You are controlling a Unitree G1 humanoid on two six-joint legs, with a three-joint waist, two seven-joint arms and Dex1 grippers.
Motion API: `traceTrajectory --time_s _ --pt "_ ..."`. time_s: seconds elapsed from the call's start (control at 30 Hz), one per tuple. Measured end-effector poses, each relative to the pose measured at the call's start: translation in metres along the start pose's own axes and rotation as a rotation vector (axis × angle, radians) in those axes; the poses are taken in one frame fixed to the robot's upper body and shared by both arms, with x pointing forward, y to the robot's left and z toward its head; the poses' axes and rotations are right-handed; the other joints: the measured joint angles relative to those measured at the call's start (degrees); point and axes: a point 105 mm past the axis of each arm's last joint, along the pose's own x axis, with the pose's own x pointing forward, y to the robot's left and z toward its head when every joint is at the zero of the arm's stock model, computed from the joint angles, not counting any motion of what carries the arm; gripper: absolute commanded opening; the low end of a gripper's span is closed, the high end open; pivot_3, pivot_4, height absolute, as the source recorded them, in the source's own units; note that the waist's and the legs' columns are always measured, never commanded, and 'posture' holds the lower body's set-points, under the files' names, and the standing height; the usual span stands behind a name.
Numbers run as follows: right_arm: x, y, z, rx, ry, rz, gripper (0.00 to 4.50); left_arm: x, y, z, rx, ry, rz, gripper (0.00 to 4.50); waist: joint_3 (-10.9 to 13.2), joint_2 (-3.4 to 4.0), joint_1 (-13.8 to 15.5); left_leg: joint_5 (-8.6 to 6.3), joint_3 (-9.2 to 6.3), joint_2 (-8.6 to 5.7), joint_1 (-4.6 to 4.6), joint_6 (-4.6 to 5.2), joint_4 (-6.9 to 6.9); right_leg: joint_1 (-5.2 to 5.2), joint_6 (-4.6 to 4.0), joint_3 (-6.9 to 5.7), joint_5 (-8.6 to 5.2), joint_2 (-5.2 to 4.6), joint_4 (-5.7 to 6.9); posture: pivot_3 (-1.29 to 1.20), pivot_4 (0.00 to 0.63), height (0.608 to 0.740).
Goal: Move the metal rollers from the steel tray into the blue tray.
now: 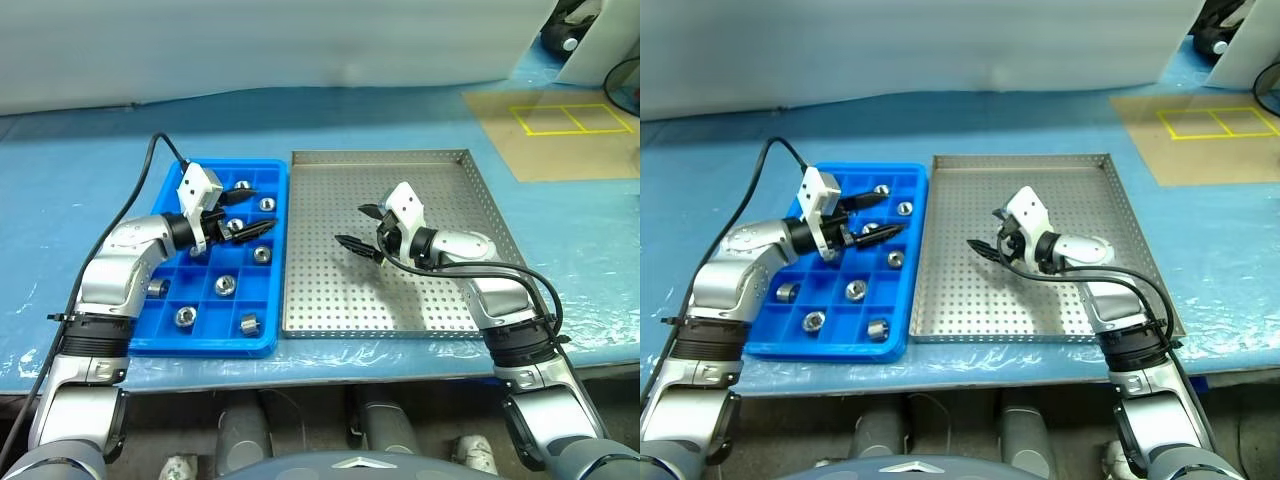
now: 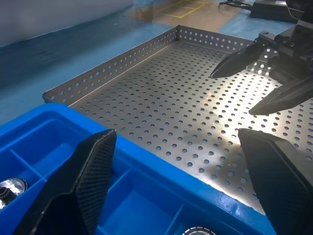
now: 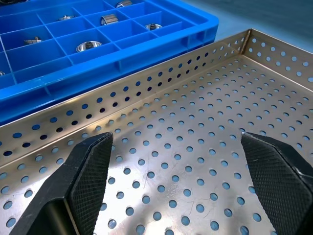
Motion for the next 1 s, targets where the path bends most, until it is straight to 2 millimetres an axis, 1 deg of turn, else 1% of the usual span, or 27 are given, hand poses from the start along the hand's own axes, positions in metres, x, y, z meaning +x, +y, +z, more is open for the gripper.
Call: traceTrajectory --time_s 0.17,0.43,0.73,0.87,0.93,1.0 --pt "-0.003 0.004 -0.008 0.018 0.015 -0.006 4.33 0.001 0.005 0.001 -0.006 0.003 -0.006 4.24 0.0 0.0 -0.1 0.0 0.03 -0.01 0.0 0.01 0.0 0.0 0.0 0.03 0.0 0.0 -0.02 -0.25 0.15 0.74" --pt "-0.009 -0.001 -0.003 -0.005 0.014 -0.027 4.33 0.01 0.005 0.006 0.008 -0.013 -0.041 4.24 0.0 0.0 -0.2 -0.01 0.04 -0.01 0.0 0.02 0.0 0.0 0.0 0.04 0.0 0.0 -0.02 -0.27 0.15 0.74" --pt "-0.015 -0.001 -0.007 0.0 0.039 -0.021 4.33 0.014 0.002 0.003 0.01 -0.019 -0.057 4.24 0.0 0.0 -0.2 -0.11 0.05 -0.01 0.01 0.19 0.01 0.0 0.0 0.06 0.0 0.0 -0.02 -0.25 0.15 0.74" --pt "-0.016 -0.003 -0.002 -0.011 0.033 -0.013 4.33 0.013 0.002 0.0 0.006 -0.014 -0.053 4.24 0.0 0.0 -0.2 -0.12 0.06 -0.01 0.01 0.2 0.01 0.0 0.0 0.06 0.0 0.0 -0.02 -0.23 0.15 0.74" --pt "-0.018 -0.009 0.004 -0.017 0.015 -0.027 4.33 0.012 0.002 -0.001 0.001 -0.011 -0.05 4.24 0.0 0.0 -0.1 -0.12 0.06 -0.01 0.01 0.2 0.01 0.0 0.0 0.06 0.0 0.0 -0.02 -0.22 0.15 0.74" --pt "-0.021 -0.012 0.007 -0.018 0.008 -0.039 4.33 0.012 0.002 -0.002 -0.001 -0.009 -0.049 4.24 0.0 0.0 -0.1 -0.12 0.06 -0.01 0.01 0.21 0.01 0.01 0.0 0.05 0.0 0.0 -0.02 -0.22 0.15 0.74"
